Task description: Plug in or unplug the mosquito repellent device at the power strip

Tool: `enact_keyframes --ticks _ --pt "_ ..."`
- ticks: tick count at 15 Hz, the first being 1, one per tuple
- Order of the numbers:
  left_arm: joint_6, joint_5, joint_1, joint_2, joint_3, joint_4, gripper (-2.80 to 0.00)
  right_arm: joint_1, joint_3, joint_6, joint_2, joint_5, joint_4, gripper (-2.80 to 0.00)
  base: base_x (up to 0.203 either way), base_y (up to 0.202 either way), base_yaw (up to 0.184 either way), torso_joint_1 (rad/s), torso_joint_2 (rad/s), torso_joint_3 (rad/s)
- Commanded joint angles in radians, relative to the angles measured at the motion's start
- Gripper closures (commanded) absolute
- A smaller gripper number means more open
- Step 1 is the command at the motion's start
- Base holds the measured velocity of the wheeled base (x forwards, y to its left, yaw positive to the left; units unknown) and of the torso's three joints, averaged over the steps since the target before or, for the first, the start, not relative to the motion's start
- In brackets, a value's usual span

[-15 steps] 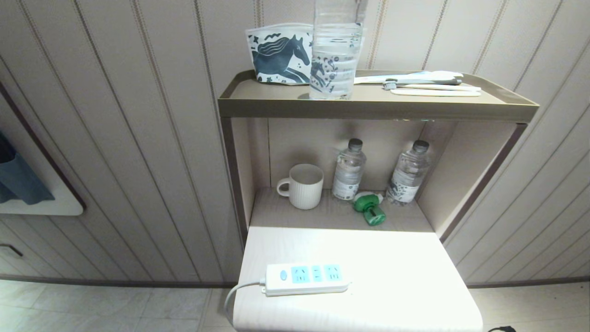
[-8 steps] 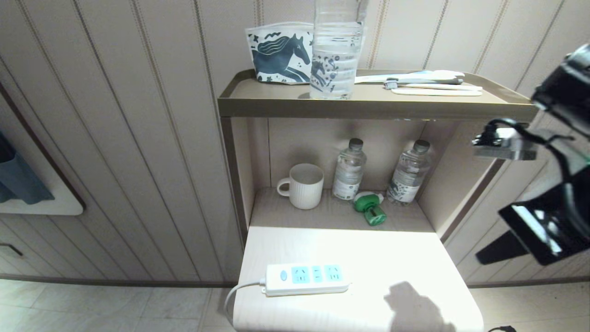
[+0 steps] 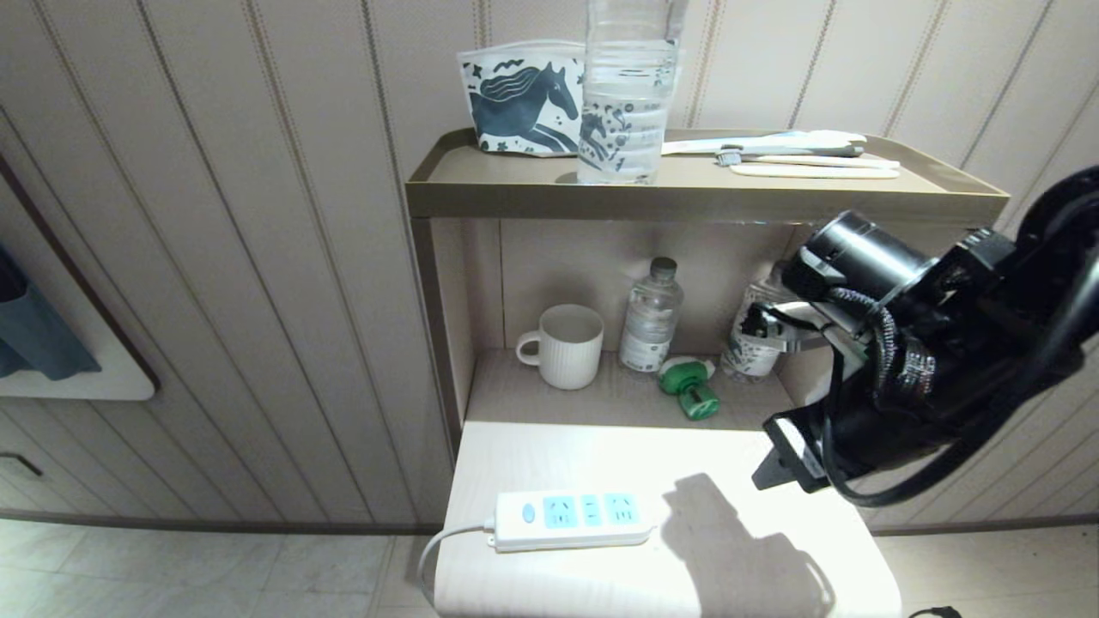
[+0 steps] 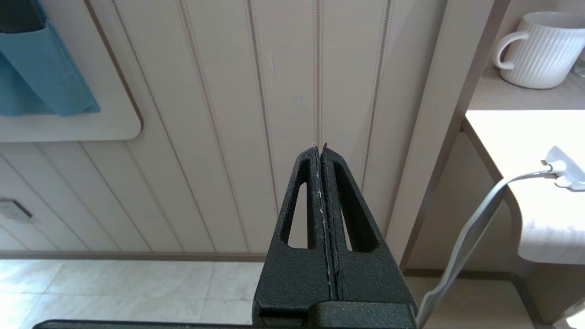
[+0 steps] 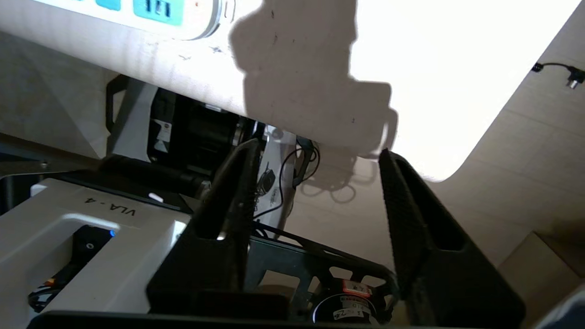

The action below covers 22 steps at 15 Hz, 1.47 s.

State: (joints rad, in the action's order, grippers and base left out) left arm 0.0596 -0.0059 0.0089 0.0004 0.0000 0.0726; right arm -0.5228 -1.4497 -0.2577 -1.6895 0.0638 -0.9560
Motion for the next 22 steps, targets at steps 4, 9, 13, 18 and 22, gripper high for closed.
enact_keyframes --ticks 4,9,13,18,22 --pt "0.000 0.000 0.000 0.000 0.000 0.001 0.00 0.010 0.011 -0.002 -0.110 0.012 0.100 -2.80 0.000 0.000 0.000 0.000 0.00 0.000" --pt "0.000 0.000 0.000 0.000 0.000 0.001 0.00 0.027 -0.004 -0.002 -0.203 0.010 0.111 -2.80 0.000 0.000 0.000 0.000 0.00 0.000" --pt "0.000 0.000 0.000 0.000 0.000 0.000 0.00 0.079 -0.060 0.001 -0.266 0.012 0.112 -2.80 0.000 0.000 0.000 0.000 0.00 0.000" --pt "0.000 0.000 0.000 0.000 0.000 0.001 0.00 0.104 -0.166 -0.003 -0.337 0.031 0.111 -2.80 0.000 0.000 0.000 0.000 0.00 0.000" --pt "0.000 0.000 0.000 0.000 0.000 0.000 0.00 0.114 -0.169 -0.003 -0.362 0.031 0.175 -2.80 0.000 0.000 0.000 0.000 0.00 0.000"
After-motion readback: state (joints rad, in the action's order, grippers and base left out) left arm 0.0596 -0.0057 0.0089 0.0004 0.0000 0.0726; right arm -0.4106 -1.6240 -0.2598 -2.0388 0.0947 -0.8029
